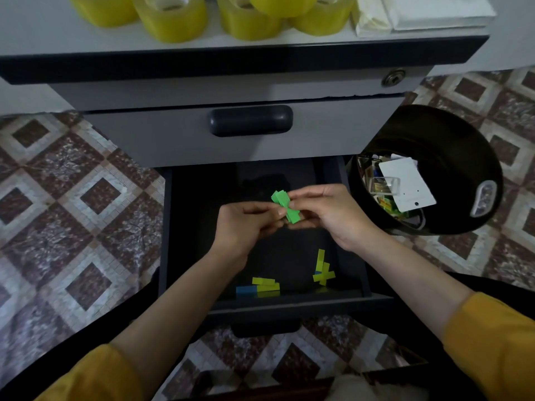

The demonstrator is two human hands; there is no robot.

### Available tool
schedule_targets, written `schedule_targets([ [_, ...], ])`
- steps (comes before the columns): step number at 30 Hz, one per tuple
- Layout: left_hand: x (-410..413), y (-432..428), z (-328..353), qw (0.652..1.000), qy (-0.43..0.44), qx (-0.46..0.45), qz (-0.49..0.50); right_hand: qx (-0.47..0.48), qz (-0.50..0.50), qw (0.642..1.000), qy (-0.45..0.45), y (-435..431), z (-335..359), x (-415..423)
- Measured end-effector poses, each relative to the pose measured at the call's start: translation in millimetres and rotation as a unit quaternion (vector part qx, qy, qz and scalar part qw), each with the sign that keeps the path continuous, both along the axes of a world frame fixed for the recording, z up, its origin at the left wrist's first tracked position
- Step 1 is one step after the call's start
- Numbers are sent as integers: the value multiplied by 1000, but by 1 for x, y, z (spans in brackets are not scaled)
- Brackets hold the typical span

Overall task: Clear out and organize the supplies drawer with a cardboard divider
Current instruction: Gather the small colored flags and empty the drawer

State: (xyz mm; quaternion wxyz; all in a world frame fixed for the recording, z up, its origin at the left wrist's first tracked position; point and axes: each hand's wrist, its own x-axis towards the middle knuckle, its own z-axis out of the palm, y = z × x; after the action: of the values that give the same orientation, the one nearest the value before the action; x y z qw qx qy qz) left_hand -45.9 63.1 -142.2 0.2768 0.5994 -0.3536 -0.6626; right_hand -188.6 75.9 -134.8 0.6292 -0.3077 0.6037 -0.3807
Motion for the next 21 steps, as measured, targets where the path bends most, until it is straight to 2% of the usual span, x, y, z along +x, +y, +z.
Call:
schedule_targets([
  [5,0,-1,1,997,-52,-12,-59,-15,5,999,27,1,-1,-1],
  [7,3,-5,1,981,-146,-87,-96,-21,3,999,43,0,-1,-3],
  [9,9,-9,4,929,-247,-232,-150,-23,2,999,49,-1,-1,-4],
  [11,13,-13,4,864,-265,-362,-230,-18,10,998,51,-1,0,-4],
  [12,14,-14,3,836,-265,-394,-275,-16,15,998,52,-1,0,-3],
  [14,14,-14,1,802,-278,-411,-331,-12,20,999,48,-1,-1,-2],
  [18,14,-10,-3,719,-360,-491,-336,-5,19,999,40,1,-3,0],
  [21,15,-11,-3,692,-393,-514,-320,-17,42,998,52,3,-6,2],
])
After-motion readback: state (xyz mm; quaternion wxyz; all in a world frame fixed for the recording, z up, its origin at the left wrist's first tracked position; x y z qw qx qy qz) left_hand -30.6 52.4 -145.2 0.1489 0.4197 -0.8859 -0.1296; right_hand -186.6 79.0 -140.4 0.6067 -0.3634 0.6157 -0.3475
